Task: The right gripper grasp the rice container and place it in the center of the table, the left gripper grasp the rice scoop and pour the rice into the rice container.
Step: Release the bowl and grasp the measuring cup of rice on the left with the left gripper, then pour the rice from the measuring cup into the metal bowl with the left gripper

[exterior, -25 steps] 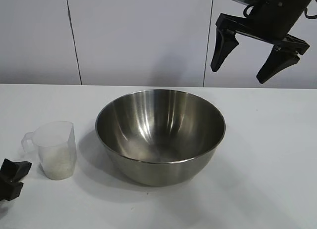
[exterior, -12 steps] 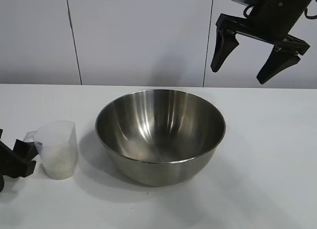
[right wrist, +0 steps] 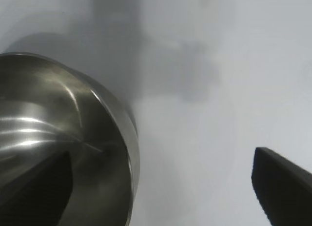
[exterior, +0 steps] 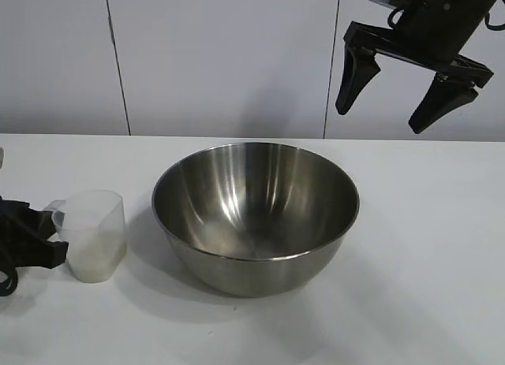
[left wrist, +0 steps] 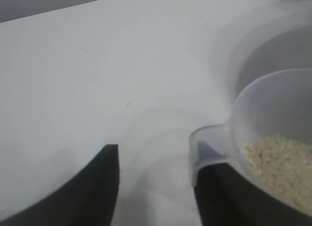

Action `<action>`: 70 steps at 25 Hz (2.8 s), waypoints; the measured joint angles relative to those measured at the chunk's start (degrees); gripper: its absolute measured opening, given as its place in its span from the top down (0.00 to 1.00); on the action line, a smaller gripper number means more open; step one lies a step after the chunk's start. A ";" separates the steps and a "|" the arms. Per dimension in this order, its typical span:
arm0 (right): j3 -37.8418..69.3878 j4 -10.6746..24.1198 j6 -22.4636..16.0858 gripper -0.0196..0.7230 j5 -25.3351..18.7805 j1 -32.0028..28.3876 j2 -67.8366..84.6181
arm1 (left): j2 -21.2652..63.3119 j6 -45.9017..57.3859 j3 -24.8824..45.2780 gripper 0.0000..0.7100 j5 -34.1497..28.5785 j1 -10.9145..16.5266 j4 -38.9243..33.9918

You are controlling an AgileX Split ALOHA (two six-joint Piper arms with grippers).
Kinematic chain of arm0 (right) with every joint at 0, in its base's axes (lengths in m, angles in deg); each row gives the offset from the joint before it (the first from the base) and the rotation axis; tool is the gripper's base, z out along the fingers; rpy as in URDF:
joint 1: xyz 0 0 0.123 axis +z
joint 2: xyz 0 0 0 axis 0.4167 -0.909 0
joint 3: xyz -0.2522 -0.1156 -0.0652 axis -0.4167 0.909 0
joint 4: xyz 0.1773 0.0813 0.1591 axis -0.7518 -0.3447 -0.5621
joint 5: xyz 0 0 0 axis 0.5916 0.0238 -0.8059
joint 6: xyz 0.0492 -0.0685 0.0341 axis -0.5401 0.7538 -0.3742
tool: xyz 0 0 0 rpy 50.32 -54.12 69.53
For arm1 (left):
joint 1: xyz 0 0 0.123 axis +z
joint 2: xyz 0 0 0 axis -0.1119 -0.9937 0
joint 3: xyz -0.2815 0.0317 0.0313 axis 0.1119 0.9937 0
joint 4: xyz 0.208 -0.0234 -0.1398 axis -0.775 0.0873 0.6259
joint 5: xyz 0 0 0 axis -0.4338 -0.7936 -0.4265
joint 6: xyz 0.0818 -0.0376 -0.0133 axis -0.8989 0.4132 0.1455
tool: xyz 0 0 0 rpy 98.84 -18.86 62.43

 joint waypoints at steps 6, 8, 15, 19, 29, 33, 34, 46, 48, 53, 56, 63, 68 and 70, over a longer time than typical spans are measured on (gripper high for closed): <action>0.00 0.00 0.00 0.04 0.40 0.00 0.00 | 0.00 0.00 0.00 0.73 0.00 0.00 -1.99; 0.00 0.00 0.00 0.04 0.40 0.00 0.00 | 0.00 0.00 0.00 0.76 0.00 0.00 -2.10; 0.00 0.42 0.00 0.04 0.40 0.00 0.00 | 0.00 0.11 0.00 0.97 0.00 0.00 -2.39; 0.00 0.62 0.00 0.04 0.40 0.00 0.00 | 0.11 0.22 0.00 0.98 0.00 0.00 -2.85; 0.00 0.83 -0.06 0.04 0.40 0.00 0.00 | 7.32 -0.05 0.00 0.98 -0.25 0.00 -5.76; 0.00 0.83 -0.11 0.04 0.40 0.00 0.00 | 9.81 -0.05 0.00 0.98 -0.30 0.00 -8.97; 0.00 0.83 -0.11 0.04 0.40 0.00 0.00 | 10.64 -0.05 -0.12 0.98 -0.37 0.00 -9.40; 0.00 0.90 -0.23 0.04 0.34 0.00 0.00 | 23.26 -7.63 -13.30 0.98 -24.41 -3.07 -13.09; 0.00 1.03 -0.23 0.04 0.34 0.00 0.00 | 23.53 -9.01 -16.47 0.98 -29.69 -4.63 -13.21; 0.00 1.07 -0.23 0.04 0.34 0.00 0.00 | 23.53 -12.35 -23.62 0.98 -38.51 -8.43 -13.22; 0.00 1.07 -0.23 0.04 0.34 0.00 0.00 | 23.53 -12.83 -26.74 0.98 -40.70 -9.85 -13.33; 0.00 1.07 -0.23 0.04 0.34 0.00 0.00 | 23.53 -15.53 -29.38 0.98 -43.72 -12.87 -13.76; 0.00 1.35 -0.23 0.04 0.34 0.00 0.00 | 23.48 -21.03 -29.43 0.98 -45.33 -14.94 -14.78; 0.00 1.55 -0.23 0.04 0.34 0.00 0.00 | 23.31 -22.88 -29.49 0.98 -45.33 -15.12 -14.99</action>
